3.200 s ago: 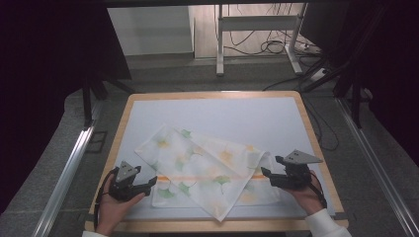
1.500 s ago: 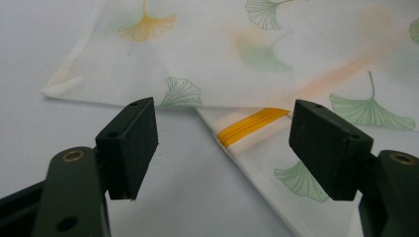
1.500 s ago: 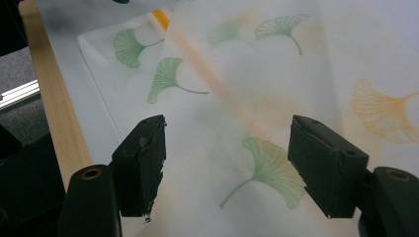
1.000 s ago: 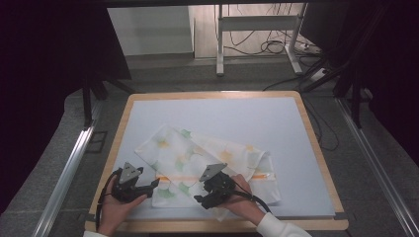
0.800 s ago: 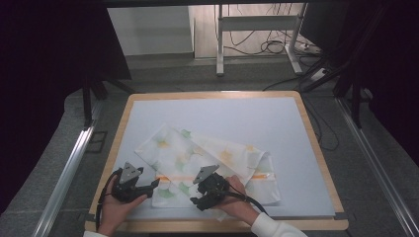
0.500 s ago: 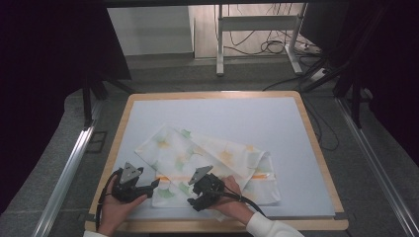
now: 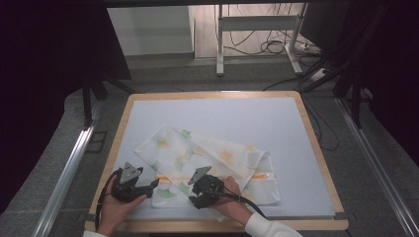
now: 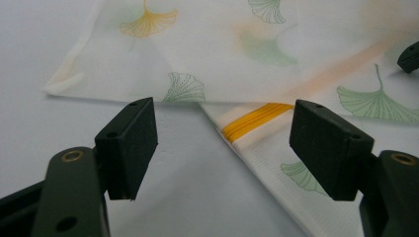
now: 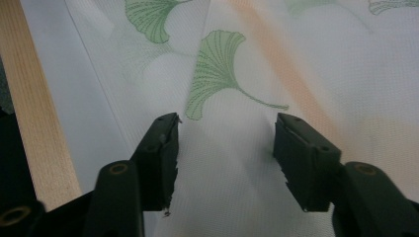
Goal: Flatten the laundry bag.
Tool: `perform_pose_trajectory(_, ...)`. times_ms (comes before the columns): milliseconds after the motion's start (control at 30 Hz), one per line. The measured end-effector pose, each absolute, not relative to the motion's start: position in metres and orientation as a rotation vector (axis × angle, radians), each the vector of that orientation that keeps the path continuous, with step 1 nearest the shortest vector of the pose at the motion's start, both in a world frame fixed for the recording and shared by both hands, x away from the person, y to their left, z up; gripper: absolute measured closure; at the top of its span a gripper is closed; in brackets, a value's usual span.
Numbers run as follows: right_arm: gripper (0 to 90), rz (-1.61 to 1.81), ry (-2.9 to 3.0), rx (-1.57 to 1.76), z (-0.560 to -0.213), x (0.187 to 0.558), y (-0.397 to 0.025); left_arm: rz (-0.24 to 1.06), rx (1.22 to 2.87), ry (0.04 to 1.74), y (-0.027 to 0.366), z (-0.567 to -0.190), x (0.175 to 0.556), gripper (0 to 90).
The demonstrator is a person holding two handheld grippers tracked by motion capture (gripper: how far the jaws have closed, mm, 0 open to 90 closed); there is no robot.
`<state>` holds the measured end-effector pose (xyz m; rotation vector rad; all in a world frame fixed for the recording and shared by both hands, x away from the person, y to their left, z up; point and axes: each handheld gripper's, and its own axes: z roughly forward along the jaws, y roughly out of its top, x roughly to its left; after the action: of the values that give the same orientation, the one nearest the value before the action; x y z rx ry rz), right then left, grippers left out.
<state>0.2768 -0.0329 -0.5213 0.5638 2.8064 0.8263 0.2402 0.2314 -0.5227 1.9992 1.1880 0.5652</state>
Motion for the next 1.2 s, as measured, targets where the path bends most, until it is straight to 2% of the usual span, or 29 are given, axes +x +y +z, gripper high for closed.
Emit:
perform_pose_trajectory(400,76.7,0.831,2.814,0.563,-0.519,0.284,-0.040,0.563,1.999,1.182,0.230,-0.523,0.241,26.6)
perform_pose_trajectory(600,85.1,0.834,2.808,0.570,-0.519,0.286,-0.042,0.565,2.005,1.176,0.230,-0.523,0.241,26.6)
perform_pose_trajectory(1200,87.9,0.963,2.768,0.594,-0.502,0.297,-0.047,0.554,2.022,1.160,0.228,-0.523,0.241,26.4)
